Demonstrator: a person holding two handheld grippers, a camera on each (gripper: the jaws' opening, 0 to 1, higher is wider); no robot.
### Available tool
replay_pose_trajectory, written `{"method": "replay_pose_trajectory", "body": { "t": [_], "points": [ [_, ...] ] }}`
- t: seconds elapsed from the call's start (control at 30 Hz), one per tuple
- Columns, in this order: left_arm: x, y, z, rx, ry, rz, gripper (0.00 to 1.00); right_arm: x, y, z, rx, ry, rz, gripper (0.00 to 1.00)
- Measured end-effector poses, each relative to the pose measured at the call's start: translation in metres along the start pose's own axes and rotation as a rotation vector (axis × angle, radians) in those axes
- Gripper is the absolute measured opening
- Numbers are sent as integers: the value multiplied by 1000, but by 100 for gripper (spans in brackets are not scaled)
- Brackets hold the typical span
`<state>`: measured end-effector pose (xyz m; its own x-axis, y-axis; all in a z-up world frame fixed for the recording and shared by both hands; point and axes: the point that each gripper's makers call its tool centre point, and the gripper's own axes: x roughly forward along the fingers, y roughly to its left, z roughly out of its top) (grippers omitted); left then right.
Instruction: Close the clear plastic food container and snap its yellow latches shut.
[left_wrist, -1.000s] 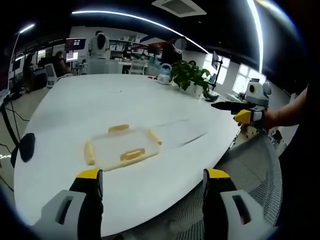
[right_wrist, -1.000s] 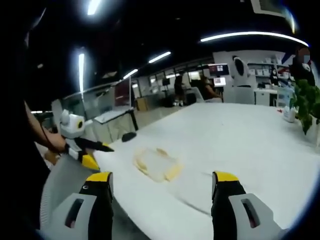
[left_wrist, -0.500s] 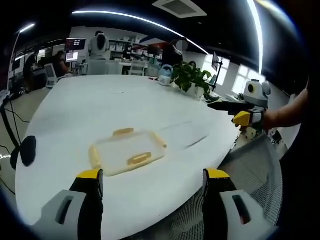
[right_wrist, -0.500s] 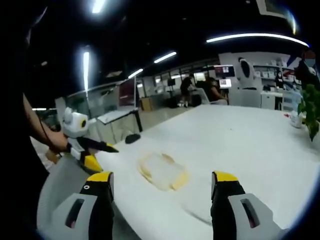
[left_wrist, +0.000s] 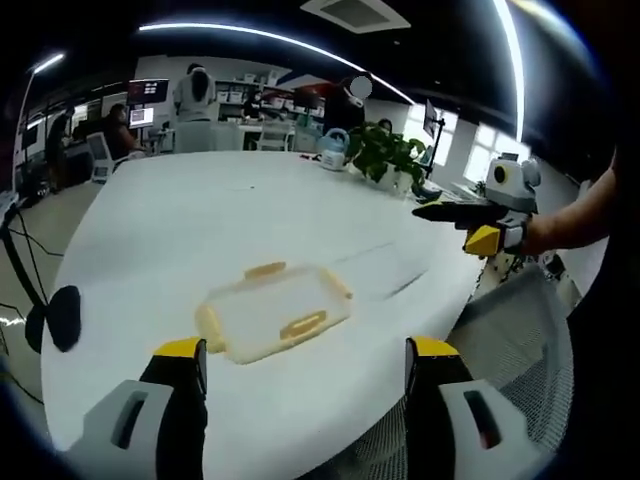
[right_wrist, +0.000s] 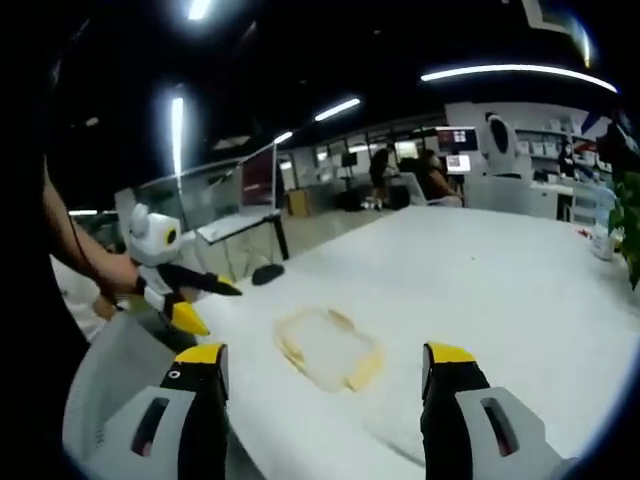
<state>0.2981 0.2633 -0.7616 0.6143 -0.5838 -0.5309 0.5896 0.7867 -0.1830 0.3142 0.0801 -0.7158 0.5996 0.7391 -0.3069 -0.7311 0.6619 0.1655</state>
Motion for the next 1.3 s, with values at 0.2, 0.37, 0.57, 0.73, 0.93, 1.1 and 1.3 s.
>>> {"method": "replay_pose_trajectory", "body": {
  "t": [0.2, 0.37, 0.57, 0.73, 0.93, 1.1, 1.3],
  "points": [
    [0, 6, -4, 9, 8, 2, 81, 1, 1, -1, -3, 0, 0, 77],
    [1, 11, -4, -1, 9, 5, 82, 3, 3, 2, -13, -7, 8, 74],
    [4, 16, -2, 17, 18, -13, 82, 9, 3, -2, -18, 10, 13, 75],
    [7, 23, 2, 26, 29, -28, 82, 15, 2, -1, -22, 13, 14, 75],
    [9, 34, 8, 44, 39, -35, 82, 18, -1, 1, -18, 11, 9, 75],
    [13, 41, 9, 80, 58, -51, 82, 21, -2, 0, -21, 24, 14, 75],
    [15, 40, 9, 111, 72, -81, 82, 23, -2, -1, -29, 31, 15, 75]
  ]
}}
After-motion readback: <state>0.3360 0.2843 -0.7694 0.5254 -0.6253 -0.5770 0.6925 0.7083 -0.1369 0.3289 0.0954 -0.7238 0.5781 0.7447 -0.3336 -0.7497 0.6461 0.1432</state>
